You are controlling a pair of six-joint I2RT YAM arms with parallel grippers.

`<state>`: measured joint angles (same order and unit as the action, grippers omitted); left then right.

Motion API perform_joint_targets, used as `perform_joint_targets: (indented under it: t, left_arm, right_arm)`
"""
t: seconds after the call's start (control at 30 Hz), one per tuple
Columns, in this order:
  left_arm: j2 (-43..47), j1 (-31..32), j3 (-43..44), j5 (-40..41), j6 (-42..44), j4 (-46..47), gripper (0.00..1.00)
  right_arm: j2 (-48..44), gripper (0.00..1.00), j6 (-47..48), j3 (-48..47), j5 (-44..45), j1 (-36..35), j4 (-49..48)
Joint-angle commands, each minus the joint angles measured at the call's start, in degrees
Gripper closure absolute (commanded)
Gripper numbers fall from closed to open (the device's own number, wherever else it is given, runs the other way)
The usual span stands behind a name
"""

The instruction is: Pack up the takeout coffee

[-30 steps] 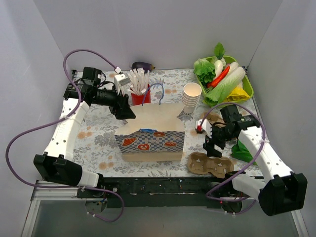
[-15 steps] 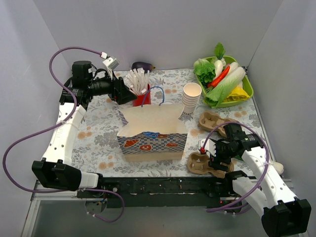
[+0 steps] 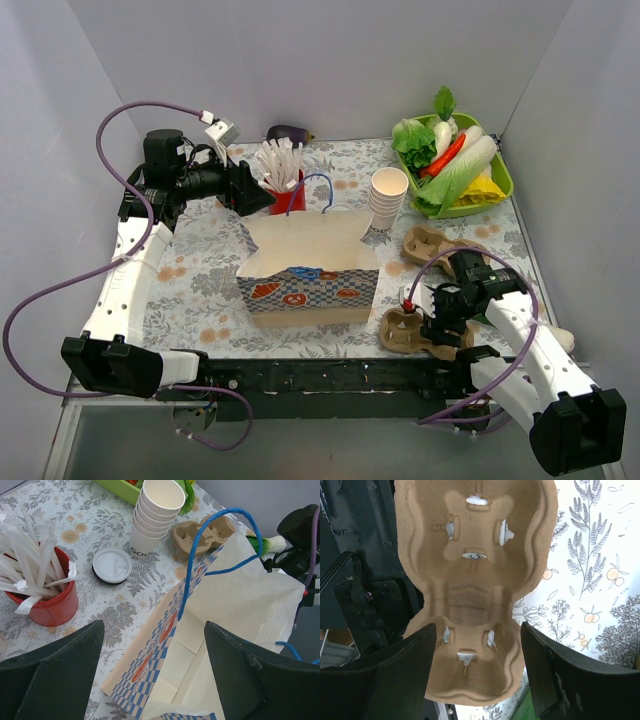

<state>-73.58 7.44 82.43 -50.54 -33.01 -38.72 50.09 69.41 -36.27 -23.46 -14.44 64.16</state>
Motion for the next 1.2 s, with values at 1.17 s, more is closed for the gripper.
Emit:
perform_joint_targets:
  t: [1.17]
  left_arm:
    - [2.5, -0.8, -2.1, 2.7, 1.7, 0.1, 0.16]
  right_arm:
    - [2.8, 0.44, -5.8, 0.1, 4.0, -12.4, -0.4]
